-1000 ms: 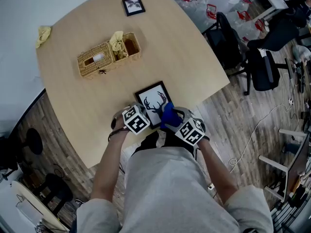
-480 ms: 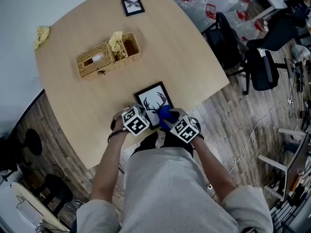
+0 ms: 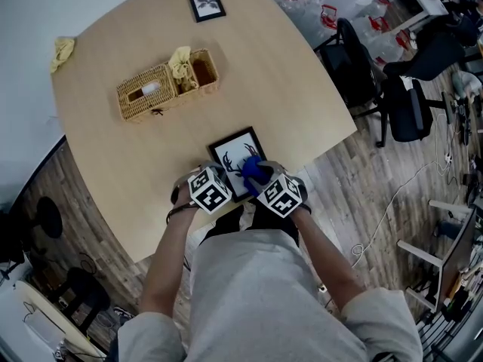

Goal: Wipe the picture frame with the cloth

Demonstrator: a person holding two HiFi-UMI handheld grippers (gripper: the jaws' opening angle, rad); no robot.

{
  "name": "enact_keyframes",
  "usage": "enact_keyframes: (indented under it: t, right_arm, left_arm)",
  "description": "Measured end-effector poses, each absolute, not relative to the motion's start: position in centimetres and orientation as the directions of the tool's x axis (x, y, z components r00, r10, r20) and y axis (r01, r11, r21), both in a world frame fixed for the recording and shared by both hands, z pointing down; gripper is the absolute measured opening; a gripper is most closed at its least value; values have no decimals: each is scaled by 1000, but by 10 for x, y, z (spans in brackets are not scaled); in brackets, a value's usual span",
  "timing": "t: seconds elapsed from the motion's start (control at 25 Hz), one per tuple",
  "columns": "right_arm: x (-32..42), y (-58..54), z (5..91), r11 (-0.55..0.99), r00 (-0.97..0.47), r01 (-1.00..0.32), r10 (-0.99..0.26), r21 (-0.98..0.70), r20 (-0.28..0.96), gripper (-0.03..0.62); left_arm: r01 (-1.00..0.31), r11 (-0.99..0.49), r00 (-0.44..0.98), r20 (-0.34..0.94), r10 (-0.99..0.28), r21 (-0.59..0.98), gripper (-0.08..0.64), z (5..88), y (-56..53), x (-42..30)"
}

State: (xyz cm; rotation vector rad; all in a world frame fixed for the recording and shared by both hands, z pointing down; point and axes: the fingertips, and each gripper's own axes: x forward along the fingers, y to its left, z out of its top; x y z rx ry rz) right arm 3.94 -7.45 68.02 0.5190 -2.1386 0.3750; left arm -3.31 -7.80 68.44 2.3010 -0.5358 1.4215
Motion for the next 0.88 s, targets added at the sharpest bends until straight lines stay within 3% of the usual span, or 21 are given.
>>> enact_keyframes:
  t: [0.48,0.88]
  right_arm:
    - [12,-128,679,871,-522,-491,-280,-15,806,138]
    - [-3,-164,673,828,-476,-541,-444,145,760,138]
  left_arm:
    - [-509,-850,432,894,-114,138,52,685,-78,-33]
    - [-516,-845,441,889,-122,141,54,685,-79,-34]
